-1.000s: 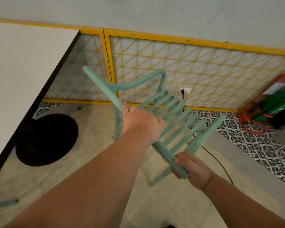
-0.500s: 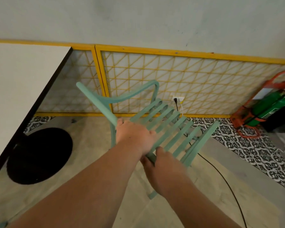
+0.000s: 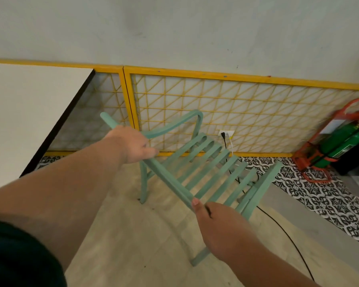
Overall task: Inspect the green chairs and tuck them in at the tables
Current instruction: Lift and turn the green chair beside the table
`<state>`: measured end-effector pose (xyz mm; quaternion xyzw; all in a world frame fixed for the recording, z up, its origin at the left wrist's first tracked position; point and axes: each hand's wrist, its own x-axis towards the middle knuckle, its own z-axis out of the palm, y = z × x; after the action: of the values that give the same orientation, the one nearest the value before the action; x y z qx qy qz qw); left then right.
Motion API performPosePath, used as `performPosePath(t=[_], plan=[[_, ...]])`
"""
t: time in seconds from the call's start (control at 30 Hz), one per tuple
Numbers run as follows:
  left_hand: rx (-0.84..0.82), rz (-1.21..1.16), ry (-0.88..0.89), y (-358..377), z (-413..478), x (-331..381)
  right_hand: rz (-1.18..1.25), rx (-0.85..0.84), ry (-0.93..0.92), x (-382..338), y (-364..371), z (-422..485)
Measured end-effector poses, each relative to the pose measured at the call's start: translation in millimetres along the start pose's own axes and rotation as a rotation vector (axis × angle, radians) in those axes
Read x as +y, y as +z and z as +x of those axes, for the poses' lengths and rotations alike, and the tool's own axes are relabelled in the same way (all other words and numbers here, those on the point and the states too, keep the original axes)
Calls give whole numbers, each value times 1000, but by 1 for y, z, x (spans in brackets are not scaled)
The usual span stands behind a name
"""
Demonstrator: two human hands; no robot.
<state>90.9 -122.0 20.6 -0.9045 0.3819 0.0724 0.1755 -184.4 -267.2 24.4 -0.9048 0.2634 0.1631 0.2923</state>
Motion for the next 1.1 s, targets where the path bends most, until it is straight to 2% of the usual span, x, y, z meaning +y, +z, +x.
performPosePath(t=[0.13,0.27,0.47,0.77,1.1], plan=[[157,-1,-5,8,-2,5,-26,12,9,-2,1,2],[197,-10,-21,12,-4,5,-63,26,26,-1,5,3],[205,3,-5,12,-6,8,-100,44,20,0,3,5],[152,-59,-155,12,-34,23,-189,50,-61,20,-12,13],[114,-153,-301,20,-66,47,-413,65,-188,52,-40,42]])
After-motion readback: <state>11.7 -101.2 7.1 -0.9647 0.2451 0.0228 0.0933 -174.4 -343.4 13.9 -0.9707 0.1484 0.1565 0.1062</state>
